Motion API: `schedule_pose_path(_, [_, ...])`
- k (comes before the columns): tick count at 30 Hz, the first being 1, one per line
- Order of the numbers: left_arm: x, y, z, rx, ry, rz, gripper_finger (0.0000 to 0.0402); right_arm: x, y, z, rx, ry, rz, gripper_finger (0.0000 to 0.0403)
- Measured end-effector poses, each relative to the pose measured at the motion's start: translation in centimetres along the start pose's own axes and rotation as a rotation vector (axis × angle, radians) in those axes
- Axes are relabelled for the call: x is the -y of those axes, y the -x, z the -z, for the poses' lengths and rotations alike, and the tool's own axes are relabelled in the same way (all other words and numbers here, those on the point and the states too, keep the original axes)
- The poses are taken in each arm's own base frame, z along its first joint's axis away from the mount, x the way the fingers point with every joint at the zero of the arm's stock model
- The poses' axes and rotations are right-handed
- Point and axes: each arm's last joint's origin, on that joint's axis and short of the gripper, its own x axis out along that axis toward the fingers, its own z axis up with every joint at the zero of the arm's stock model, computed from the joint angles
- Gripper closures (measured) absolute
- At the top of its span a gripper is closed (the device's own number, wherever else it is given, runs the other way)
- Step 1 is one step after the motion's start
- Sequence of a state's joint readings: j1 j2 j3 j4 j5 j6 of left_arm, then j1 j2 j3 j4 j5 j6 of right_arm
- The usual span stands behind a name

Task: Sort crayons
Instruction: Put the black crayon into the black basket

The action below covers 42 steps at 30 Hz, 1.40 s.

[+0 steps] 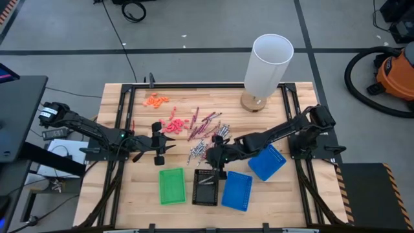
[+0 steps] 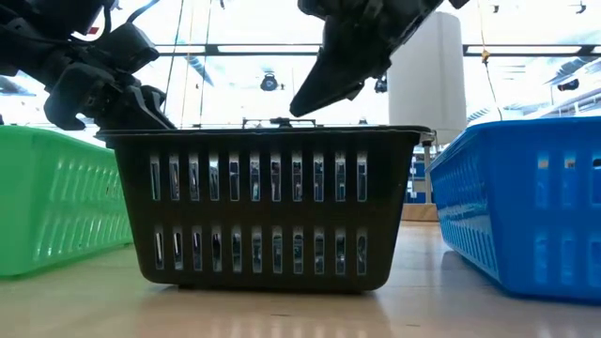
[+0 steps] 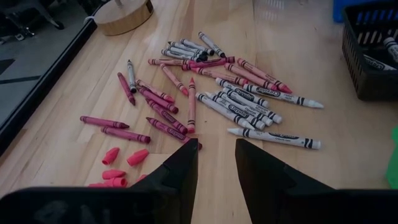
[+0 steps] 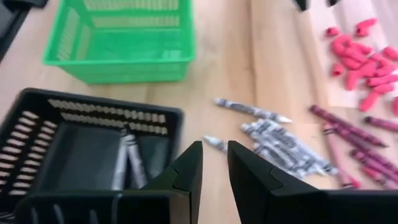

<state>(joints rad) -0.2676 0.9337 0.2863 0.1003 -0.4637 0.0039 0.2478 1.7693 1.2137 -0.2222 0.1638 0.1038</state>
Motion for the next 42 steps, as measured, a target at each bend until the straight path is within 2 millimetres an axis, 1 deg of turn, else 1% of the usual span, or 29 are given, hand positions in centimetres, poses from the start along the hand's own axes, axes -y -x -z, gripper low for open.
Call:
schedule_pose_path(6, [0.0,0.0,0.0,-0.001,0.0,0.0,0.0285,2.3,0.4,-0.3,-0.012,0.022,0.042,0.0319])
schedule_pose_path(12, [0.0,0.0,0.0,-0.002,0.009,0.0,0.0285,4.4,0.3,0.5,-0.099,0.036,0.079,0.0318])
schedule_pose_path(16, [0.0,0.0,0.0,-0.001,0.01,0.0,0.0285,5.8,-0.1,2.2,-0.184,0.021,0.101,0.0306])
schedule_pose_path(22, [0.0,0.0,0.0,-0.001,0.01,0.0,0.0285,7.8,-0.3,4.8,-0.335,-0.041,0.116,0.0267])
schedule_pose_path(25, [0.0,0.0,0.0,-0.001,0.011,-0.001,0.0285,8.4,-0.4,5.7,-0.381,-0.051,0.126,0.0254])
schedule_pose_path(28, [0.0,0.0,0.0,-0.001,0.011,-0.002,0.0285,8.8,-0.5,6.5,-0.408,-0.051,0.128,0.0253])
schedule_pose_path(38, [0.0,0.0,0.0,-0.001,0.011,-0.002,0.0285,9.7,-1.3,8.9,-0.383,-0.051,0.142,0.0258])
schedule_pose_path(42, [0.0,0.0,0.0,-0.001,0.01,-0.002,0.0285,9.9,-1.5,9.3,-0.358,-0.048,0.146,0.026])
